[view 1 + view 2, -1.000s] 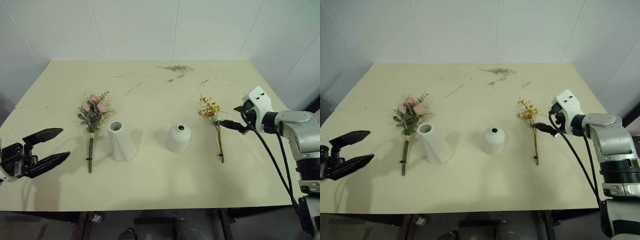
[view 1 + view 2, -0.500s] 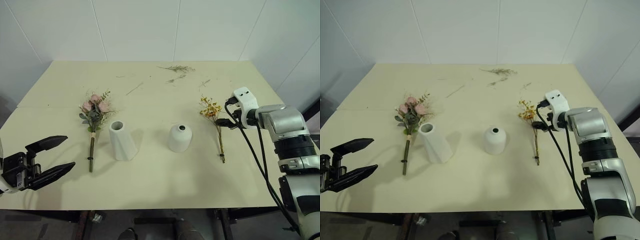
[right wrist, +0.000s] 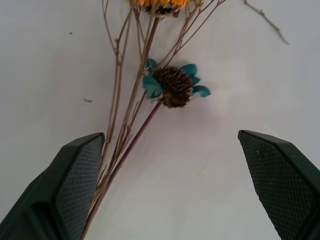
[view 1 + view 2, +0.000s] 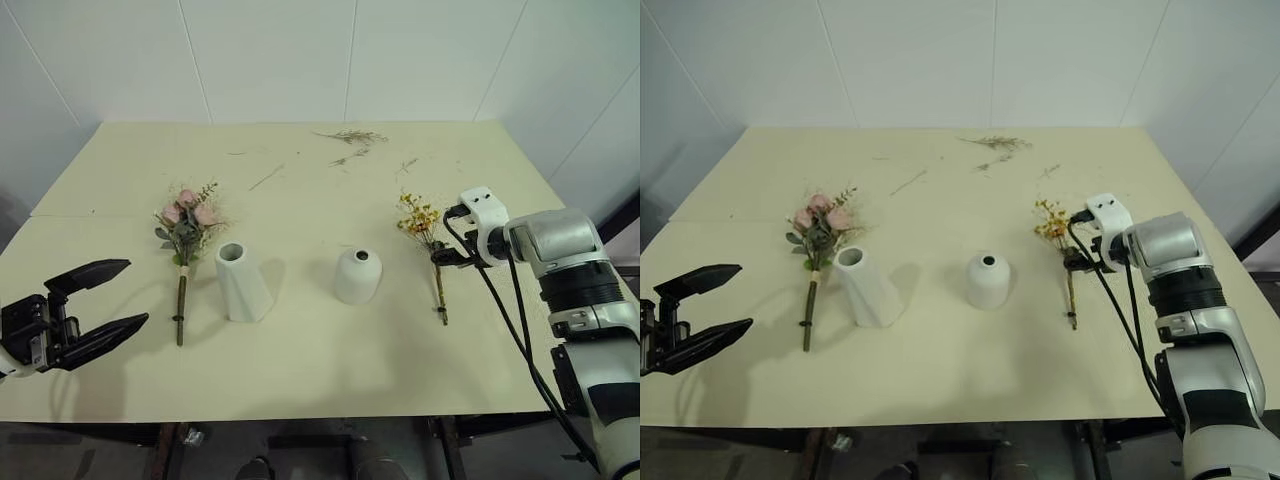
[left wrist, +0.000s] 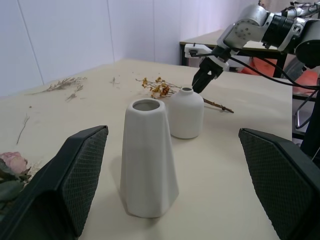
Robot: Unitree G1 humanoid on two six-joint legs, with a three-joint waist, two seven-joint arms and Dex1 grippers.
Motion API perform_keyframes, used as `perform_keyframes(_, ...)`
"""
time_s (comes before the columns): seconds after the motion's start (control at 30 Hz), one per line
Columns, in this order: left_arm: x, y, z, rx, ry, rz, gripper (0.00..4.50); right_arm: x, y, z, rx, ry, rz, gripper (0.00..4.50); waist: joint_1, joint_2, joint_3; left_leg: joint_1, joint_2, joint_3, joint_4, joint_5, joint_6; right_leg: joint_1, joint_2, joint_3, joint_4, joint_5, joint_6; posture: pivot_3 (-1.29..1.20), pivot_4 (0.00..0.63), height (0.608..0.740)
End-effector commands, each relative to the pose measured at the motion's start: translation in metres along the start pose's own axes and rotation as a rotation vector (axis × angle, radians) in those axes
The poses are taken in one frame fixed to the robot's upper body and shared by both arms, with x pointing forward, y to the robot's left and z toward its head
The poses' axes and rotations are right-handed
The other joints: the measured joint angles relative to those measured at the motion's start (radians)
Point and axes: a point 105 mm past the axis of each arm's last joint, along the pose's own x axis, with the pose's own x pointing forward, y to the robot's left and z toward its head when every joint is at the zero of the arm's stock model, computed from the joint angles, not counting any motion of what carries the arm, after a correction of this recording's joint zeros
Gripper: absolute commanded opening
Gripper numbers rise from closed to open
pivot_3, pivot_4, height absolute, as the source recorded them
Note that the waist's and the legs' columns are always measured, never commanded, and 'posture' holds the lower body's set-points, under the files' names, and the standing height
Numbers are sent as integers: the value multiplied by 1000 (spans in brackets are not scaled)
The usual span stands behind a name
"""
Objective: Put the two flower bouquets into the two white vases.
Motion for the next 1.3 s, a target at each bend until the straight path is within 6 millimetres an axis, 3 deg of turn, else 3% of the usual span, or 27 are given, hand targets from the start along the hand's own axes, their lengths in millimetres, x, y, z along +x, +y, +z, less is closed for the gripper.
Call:
perform_keyframes(0.03,-1,5,8,29,-19,-16,4471,-8,13,9,-14,-18,17,4500,0,0,0,0,0,0,0,0,0,0,0,0,0,0,0,0,150,740)
perform_keyframes(0.3,-1,6,9,-28,-33,-91,4471,-4,26,-8,-9,54,30,4500,1,0,0,-1,0,0,-1,0,1,0,0,0,-2,0,0,0,150,740)
perform_keyframes(0.5,1,4,26,1,-83,-156,4471,-1,32,-18,15,108,30,4500,1,0,0,-1,0,0,-1,0,1,0,0,0,-2,0,0,0,150,740)
perform_keyframes(0.7,-3,6,28,-10,-16,-171,4471,4,31,-18,35,108,19,4500,-1,0,0,-1,0,0,-1,0,1,0,0,0,-2,0,0,0,150,740)
perform_keyframes(0.8,-5,7,25,-18,11,-171,4500,8,28,-20,37,112,0,3919,-2,-1,0,-1,0,0,-1,-1,1,0,0,0,-2,0,0,0,150,740)
perform_keyframes(0.9,-5,7,26,-20,4,-175,4500,10,26,-18,54,97,-12,3028,-1,-2,-1,0,0,0,0,-1,1,1,0,0,-2,0,0,0,150,740)
perform_keyframes(1.2,-3,7,24,-25,6,-185,4500,10,21,5,45,-66,-54,19,0,-3,-1,-1,0,0,0,-1,1,0,0,0,-3,1,1,0,150,740)
perform_keyframes(1.3,-1,9,23,-25,9,-187,4500,8,20,16,38,-139,-68,19,0,-2,-1,-1,0,0,-2,-1,1,0,0,0,-3,0,1,0,150,740)
